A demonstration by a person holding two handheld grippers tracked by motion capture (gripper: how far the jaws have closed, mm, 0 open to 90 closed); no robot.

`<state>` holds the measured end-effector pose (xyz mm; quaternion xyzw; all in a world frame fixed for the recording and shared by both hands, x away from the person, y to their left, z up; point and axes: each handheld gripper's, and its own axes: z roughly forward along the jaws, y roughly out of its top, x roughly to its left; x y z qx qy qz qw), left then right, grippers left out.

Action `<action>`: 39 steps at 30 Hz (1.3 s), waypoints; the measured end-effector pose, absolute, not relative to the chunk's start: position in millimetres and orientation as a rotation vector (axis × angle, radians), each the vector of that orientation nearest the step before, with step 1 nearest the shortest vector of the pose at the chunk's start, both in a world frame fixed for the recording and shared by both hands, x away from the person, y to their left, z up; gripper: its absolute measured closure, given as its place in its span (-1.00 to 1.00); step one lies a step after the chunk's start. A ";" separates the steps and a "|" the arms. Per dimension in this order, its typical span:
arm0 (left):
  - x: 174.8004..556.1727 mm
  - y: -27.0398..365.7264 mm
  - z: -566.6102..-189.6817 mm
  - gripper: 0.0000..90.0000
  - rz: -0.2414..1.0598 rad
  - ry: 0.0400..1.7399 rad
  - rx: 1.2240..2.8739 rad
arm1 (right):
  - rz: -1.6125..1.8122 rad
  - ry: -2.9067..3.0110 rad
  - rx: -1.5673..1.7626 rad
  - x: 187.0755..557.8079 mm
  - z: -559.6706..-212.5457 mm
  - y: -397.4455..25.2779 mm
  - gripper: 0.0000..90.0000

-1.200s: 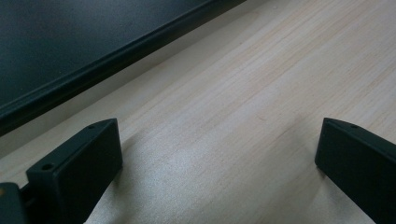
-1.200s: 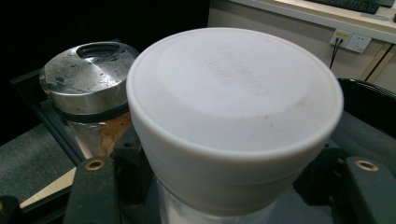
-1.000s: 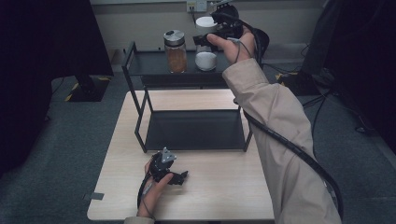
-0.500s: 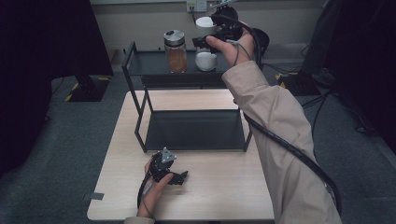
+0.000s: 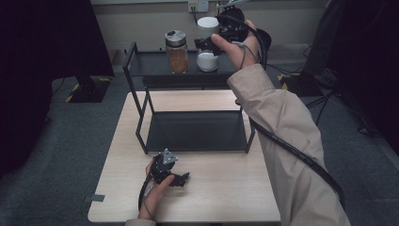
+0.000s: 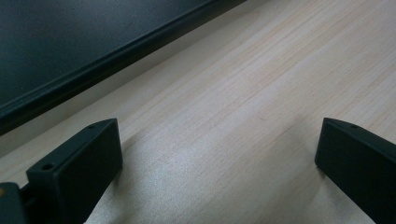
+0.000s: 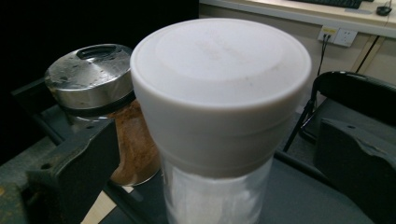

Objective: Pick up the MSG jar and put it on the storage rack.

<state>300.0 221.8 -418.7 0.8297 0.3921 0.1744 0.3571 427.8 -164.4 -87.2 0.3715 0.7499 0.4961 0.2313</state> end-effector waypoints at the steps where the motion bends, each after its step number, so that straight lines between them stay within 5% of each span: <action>1: 300.0 221.7 -418.7 -1.00 0.450 1.013 2.142 | 1.375 2.060 1.024 426.9 -87.7 -166.5 -1.00; 39: 299.8 221.6 -418.9 -1.00 0.449 1.015 2.139 | 1.427 2.092 0.997 398.3 -117.1 -209.1 -0.99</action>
